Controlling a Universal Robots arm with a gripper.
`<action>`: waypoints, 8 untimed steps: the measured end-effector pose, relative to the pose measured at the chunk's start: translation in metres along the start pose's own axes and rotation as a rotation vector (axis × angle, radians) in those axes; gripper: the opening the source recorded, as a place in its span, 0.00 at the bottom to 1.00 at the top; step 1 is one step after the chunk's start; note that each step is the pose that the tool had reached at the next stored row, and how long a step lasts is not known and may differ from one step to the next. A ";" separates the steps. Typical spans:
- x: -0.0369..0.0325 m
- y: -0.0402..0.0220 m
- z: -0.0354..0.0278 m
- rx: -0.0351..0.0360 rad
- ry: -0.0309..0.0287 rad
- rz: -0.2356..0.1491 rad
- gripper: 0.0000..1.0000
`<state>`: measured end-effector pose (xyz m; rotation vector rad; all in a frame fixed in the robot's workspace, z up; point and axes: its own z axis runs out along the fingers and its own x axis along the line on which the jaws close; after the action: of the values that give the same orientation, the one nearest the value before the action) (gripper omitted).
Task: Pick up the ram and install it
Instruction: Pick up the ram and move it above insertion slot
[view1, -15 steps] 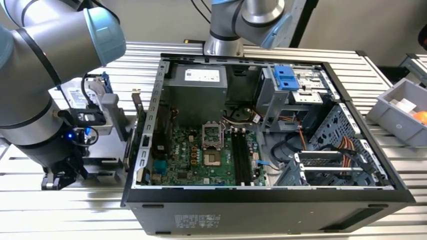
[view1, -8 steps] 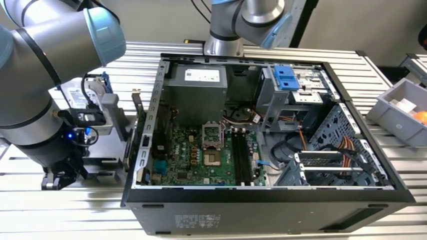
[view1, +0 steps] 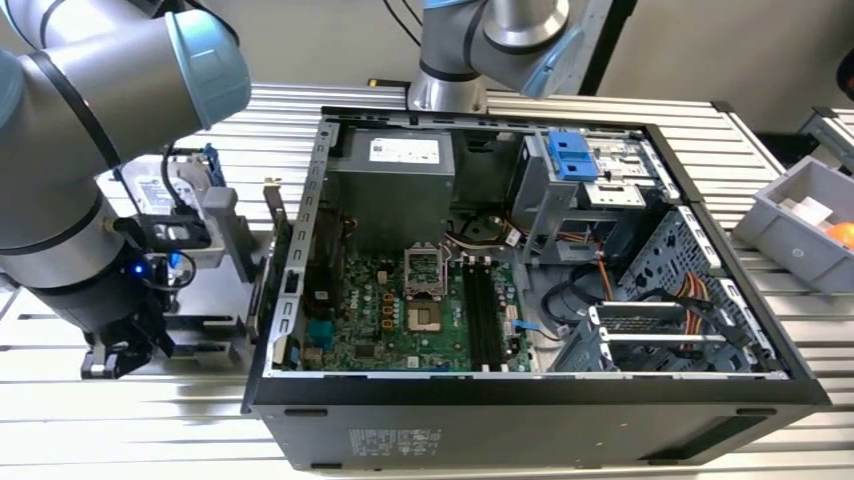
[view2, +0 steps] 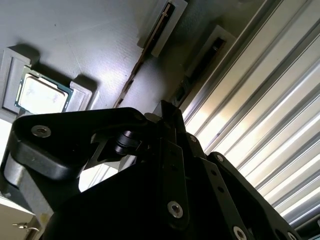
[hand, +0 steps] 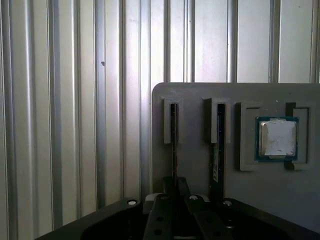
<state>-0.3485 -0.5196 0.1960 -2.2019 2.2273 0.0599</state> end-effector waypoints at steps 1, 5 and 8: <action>0.0000 0.0000 -0.0005 0.0000 0.0000 0.000 0.00; -0.0001 0.0001 -0.0038 0.0000 0.0000 0.000 0.00; -0.0002 0.0002 -0.0069 0.0001 0.0000 0.000 0.00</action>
<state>-0.3485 -0.5196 0.2029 -2.2019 2.2272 0.0598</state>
